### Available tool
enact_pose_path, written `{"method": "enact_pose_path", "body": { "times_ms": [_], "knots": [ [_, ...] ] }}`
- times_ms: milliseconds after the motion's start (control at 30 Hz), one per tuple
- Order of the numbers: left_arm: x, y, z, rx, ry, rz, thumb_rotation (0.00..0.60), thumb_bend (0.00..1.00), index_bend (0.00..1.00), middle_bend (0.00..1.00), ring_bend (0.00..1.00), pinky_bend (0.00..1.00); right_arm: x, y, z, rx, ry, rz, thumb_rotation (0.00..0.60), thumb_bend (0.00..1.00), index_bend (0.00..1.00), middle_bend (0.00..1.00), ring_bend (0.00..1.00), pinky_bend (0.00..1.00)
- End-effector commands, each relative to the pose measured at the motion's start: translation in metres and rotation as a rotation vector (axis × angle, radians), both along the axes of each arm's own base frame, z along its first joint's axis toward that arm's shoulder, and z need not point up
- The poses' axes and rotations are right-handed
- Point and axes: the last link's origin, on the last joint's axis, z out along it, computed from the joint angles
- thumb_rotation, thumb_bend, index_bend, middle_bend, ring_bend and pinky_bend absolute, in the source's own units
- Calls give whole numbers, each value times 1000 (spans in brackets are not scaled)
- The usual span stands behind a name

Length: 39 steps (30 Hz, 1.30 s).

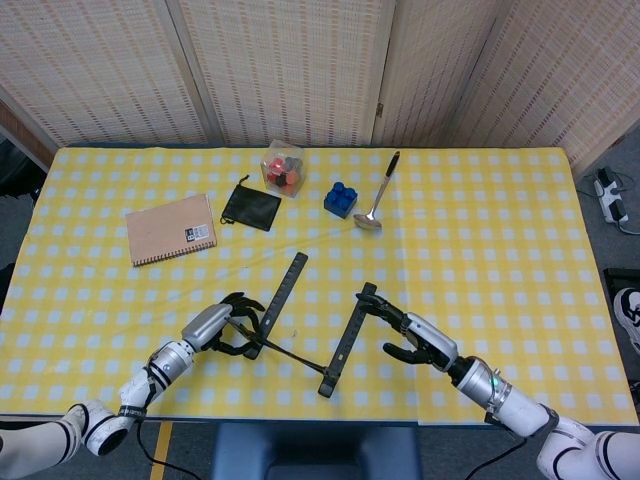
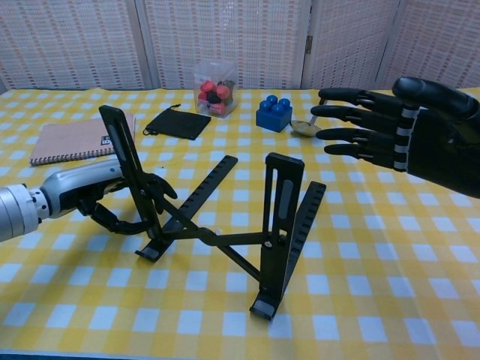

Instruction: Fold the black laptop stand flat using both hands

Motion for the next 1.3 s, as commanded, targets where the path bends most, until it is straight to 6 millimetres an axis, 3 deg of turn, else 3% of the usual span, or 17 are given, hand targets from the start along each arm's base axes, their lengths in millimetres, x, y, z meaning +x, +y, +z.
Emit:
{"method": "enact_pose_path", "body": {
  "times_ms": [33, 700, 1300],
  "knots": [
    [-2, -1, 0, 7, 0, 9, 600, 381, 548, 284, 192, 67, 0, 0, 0, 2, -1, 0, 271, 341, 0, 21, 60, 0],
    [-2, -4, -2, 0, -1, 14, 600, 386, 586, 291, 196, 75, -4, -2, 0, 2, -3, -7, 272, 341, 0, 21, 57, 0],
    [-3, -8, -1, 2, -14, 14, 600, 510, 698, 353, 227, 66, -3, 0, 0, 2, -1, 0, 270, 341, 0, 21, 50, 0]
  ]
}}
